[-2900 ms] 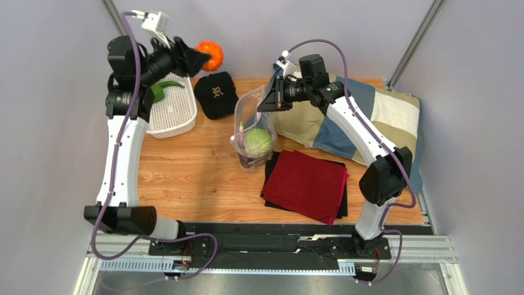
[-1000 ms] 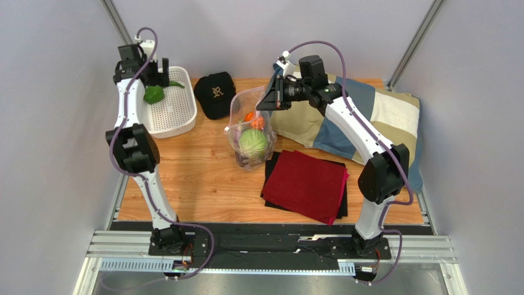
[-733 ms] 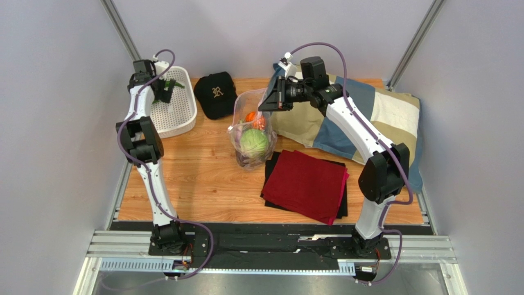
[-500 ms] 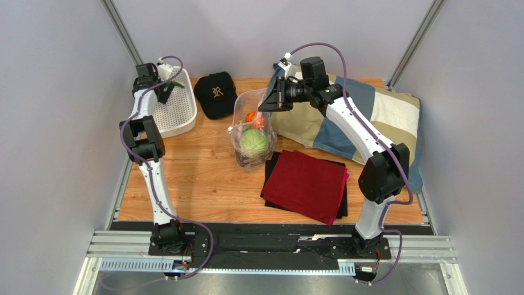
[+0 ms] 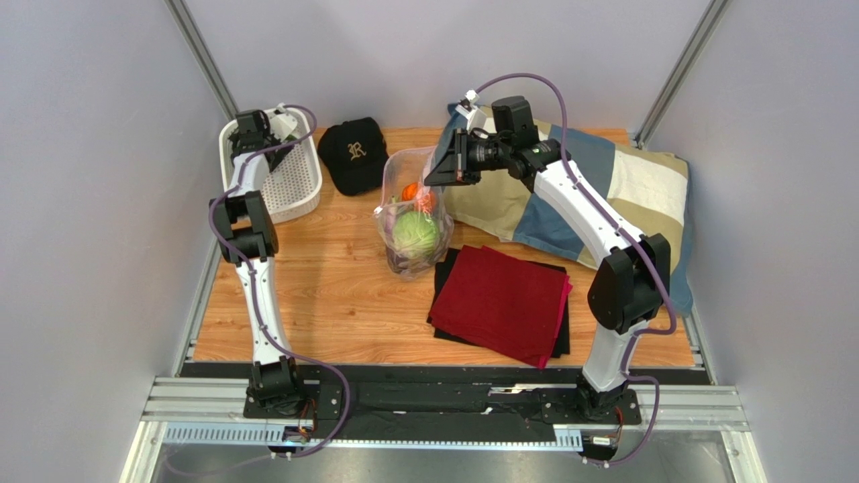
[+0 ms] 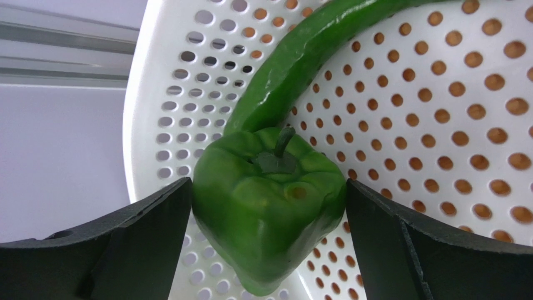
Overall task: Place the food in the zip-top bag and seal the zipper
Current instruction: Pick up the fake vegetable from the bin.
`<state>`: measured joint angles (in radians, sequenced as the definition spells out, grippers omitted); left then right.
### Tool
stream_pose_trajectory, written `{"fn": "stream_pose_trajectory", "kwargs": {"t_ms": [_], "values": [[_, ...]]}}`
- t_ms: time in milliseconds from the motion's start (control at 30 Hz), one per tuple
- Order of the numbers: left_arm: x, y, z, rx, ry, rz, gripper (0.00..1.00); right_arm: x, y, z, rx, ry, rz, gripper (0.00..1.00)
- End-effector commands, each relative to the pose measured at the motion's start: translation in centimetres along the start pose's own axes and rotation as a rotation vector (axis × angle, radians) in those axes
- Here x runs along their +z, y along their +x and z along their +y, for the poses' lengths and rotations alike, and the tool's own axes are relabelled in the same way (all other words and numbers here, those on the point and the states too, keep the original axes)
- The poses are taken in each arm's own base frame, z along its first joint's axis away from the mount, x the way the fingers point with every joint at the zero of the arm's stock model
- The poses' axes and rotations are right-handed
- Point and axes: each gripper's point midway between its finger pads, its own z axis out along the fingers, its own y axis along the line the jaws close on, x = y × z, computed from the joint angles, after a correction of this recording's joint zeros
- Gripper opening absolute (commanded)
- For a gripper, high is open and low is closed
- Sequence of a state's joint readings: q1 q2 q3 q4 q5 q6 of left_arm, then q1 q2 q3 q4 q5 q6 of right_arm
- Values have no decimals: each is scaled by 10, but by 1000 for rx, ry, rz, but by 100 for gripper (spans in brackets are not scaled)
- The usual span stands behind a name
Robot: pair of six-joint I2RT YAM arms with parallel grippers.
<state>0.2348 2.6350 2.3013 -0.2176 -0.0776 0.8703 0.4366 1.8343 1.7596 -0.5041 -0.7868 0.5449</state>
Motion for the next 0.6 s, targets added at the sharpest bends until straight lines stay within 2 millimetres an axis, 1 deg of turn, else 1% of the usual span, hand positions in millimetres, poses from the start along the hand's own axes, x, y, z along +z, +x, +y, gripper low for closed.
{"fn": "stream_pose_trajectory", "kwargs": {"t_ms": [0,33,67,100,133,167,200,233,267,300,333,367,400,433,467,500,533,567], "values": [[1,-1,0,71,13,3,92,-13,-6,10,-46,-4,-37,0],[-1,-3,2,71,14,-2,88,-12,-5,9,-45,-5,-33,0],[-2,-2,-1,70,22,0,84,-12,-5,9,-43,-4,-34,0],[-4,-5,0,65,19,-12,76,-12,-5,10,-45,-7,-33,0],[-12,-12,9,59,9,-26,72,-13,-5,10,-46,-6,-34,0],[-15,-13,4,49,23,-31,67,-12,-4,10,-46,-5,-31,0],[-20,-20,8,38,20,-52,57,-12,-4,10,-45,-5,-30,0],[-33,-32,22,18,1,-79,53,-12,-4,9,-42,-4,-29,0],[-39,-37,23,-16,7,-91,51,-12,-5,10,-44,-7,-30,0],[-47,-41,27,-38,7,-94,47,-11,-4,9,-44,-7,-27,0],[-63,-54,42,-59,-17,-117,45,-12,-5,9,-42,-7,-28,0],[-69,-61,45,-96,-14,-130,44,-11,-5,10,-44,-12,-27,0],[-77,-67,43,-110,14,-145,40,-10,-5,11,-44,-13,-26,0],[-93,-79,55,-125,0,-172,39,-11,-5,10,-46,-14,-25,0],[-100,-83,54,-161,7,-179,37,-11,-5,11,-48,-17,-26,0],[-108,-85,53,-180,31,-188,34,-10,-7,11,-50,-18,-28,0],[-124,-95,61,-196,29,-212,33,-11,-7,13,-50,-20,-28,0],[-130,-96,59,-226,45,-214,33,-10,-7,12,-53,-22,-25,0]]}}
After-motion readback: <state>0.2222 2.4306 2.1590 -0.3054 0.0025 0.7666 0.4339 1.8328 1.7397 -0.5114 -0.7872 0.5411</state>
